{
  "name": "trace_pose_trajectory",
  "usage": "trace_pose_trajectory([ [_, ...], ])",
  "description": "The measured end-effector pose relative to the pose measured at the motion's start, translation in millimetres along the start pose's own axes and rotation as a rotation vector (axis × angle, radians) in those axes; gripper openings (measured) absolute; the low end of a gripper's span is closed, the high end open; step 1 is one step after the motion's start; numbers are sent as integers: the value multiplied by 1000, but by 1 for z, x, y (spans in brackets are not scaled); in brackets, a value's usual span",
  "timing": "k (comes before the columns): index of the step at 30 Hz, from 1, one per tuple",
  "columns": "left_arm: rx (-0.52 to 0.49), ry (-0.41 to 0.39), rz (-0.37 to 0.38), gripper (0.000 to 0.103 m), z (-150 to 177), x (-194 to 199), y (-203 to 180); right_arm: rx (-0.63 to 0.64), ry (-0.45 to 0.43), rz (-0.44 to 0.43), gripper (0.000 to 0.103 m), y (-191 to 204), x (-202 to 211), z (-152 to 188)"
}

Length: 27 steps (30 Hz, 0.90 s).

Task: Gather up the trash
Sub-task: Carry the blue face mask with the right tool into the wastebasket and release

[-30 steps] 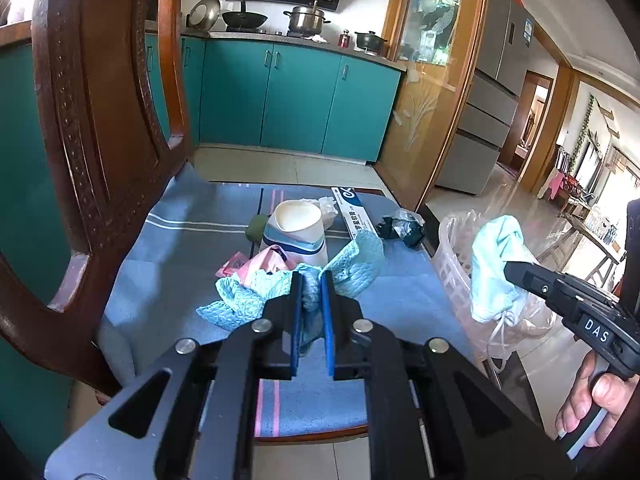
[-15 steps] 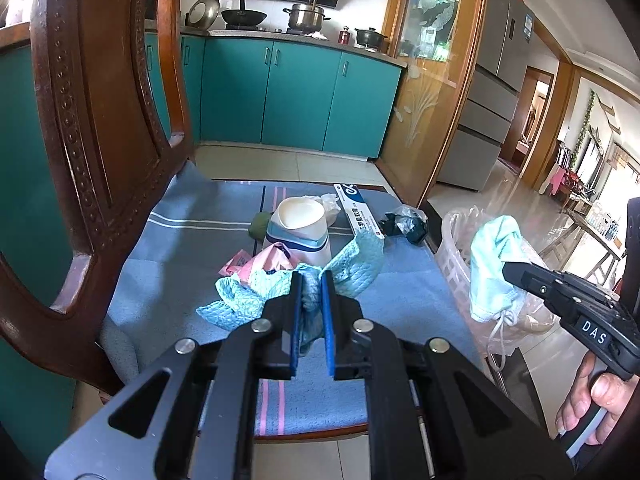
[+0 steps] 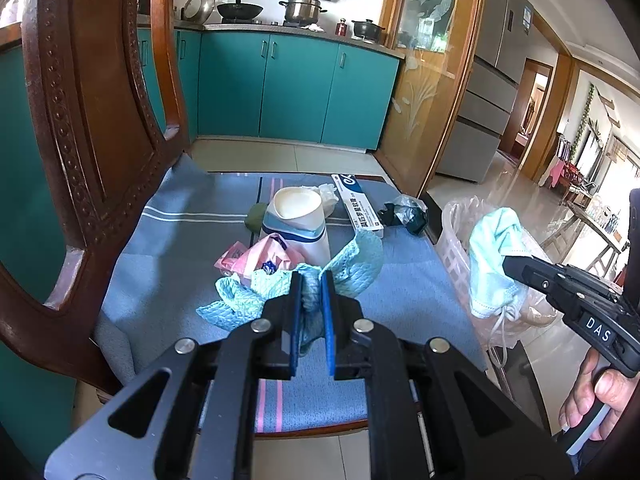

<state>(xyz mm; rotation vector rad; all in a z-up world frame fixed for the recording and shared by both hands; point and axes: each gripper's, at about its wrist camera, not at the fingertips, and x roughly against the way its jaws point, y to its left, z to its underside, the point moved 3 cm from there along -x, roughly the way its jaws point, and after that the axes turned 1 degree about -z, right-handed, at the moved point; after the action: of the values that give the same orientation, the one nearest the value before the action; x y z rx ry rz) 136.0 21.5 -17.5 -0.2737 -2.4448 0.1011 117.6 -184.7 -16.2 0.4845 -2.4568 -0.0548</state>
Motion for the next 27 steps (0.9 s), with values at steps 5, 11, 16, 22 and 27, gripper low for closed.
trace_pose_trajectory([
  [5, -2, 1, 1, 11, 0, -1, 0, -14, -35, 16, 4, -7, 6, -6],
  [11, -4, 2, 6, 11, 0, -2, 0, -107, -167, 130, 4, -62, 35, -25],
  [16, -4, 4, 5, 11, 1, -2, 1, -185, -208, 317, 67, -119, 46, -26],
  [22, -21, 12, 13, 11, 4, -6, -4, -302, -330, 383, 84, -141, 76, -20],
  [27, -60, 22, 25, 11, 8, -13, -26, -341, -448, 400, 88, -139, 95, -20],
])
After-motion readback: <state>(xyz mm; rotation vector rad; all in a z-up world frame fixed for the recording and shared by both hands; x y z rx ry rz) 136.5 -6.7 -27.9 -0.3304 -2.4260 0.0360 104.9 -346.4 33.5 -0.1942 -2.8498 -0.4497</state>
